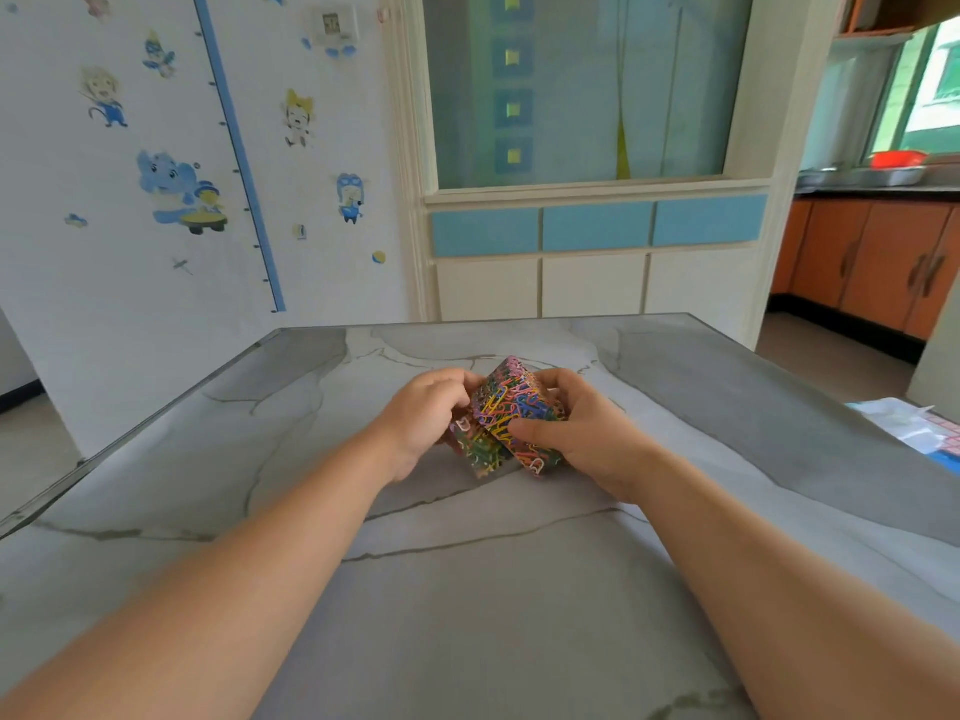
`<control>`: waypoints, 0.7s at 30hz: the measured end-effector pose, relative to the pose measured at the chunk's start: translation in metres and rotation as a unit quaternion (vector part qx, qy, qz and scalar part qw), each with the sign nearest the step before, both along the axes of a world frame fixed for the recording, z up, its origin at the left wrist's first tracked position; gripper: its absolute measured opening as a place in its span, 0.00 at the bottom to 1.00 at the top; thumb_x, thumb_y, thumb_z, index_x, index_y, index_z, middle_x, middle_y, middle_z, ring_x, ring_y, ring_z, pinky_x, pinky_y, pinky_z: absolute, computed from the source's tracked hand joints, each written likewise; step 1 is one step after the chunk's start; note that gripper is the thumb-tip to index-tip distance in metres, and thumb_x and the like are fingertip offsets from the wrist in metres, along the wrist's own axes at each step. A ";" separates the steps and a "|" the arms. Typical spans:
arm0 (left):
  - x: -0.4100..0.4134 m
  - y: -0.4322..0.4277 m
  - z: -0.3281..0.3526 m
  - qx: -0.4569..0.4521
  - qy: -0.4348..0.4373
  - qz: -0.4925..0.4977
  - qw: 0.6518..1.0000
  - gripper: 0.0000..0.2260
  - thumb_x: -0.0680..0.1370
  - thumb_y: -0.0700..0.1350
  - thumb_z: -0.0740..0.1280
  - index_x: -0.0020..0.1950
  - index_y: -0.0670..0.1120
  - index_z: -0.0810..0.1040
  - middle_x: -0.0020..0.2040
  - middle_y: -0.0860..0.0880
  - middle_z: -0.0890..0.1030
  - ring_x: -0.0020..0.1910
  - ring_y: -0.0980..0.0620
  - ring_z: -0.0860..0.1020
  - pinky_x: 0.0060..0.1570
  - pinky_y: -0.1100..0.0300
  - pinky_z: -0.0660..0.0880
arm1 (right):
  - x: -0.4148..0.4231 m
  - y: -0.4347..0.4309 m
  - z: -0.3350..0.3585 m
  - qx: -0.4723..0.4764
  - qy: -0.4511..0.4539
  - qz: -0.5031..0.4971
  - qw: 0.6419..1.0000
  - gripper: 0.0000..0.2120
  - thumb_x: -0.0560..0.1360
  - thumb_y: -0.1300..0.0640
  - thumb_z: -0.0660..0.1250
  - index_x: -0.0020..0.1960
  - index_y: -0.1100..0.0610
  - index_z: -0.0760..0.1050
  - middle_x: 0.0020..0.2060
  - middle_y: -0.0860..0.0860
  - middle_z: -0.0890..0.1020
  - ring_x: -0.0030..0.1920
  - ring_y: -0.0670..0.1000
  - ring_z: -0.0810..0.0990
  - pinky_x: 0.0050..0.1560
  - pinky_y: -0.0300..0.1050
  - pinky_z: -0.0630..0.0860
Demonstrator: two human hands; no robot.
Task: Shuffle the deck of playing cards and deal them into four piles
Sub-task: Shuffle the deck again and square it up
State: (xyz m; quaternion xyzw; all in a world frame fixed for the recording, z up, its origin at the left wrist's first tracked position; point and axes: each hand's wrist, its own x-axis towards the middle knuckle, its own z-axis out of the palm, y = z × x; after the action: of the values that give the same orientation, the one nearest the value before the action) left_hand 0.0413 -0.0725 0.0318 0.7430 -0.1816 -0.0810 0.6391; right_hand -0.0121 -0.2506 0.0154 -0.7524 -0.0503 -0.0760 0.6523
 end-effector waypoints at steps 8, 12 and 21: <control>-0.021 -0.007 -0.002 0.020 -0.117 0.149 0.982 0.28 0.69 0.73 0.60 0.38 0.50 0.81 0.34 0.53 0.83 0.36 0.54 0.81 0.39 0.57 0.78 | -0.002 0.022 0.008 -0.263 -0.181 -0.023 0.947 0.32 0.72 0.58 0.74 0.72 0.44 0.68 0.57 0.45 0.72 0.55 0.44 0.73 0.52 0.24 0.67; -0.030 -0.013 0.002 0.015 -0.201 0.220 0.954 0.23 0.73 0.68 0.61 0.33 0.50 0.78 0.27 0.56 0.78 0.29 0.58 0.77 0.29 0.60 0.74 | -0.009 0.031 0.013 -0.279 -0.222 -0.039 0.934 0.27 0.74 0.54 0.73 0.70 0.43 0.69 0.55 0.46 0.75 0.54 0.41 0.73 0.55 0.35 0.70; -0.018 -0.003 -0.017 0.025 -0.109 0.264 0.958 0.14 0.75 0.42 0.63 0.60 0.52 0.73 0.47 0.52 0.78 0.41 0.59 0.76 0.36 0.63 0.70 | -0.009 0.036 0.013 -0.532 -0.110 -0.056 0.838 0.19 0.72 0.41 0.68 0.60 0.47 0.74 0.51 0.49 0.81 0.55 0.55 0.74 0.52 0.49 0.70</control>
State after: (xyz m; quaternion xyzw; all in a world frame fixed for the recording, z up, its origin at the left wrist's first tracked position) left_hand 0.0234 -0.0755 0.0152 0.7843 -0.0456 0.1671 0.5957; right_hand -0.0214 -0.2147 0.0281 -0.9718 -0.1118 -0.1563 0.1368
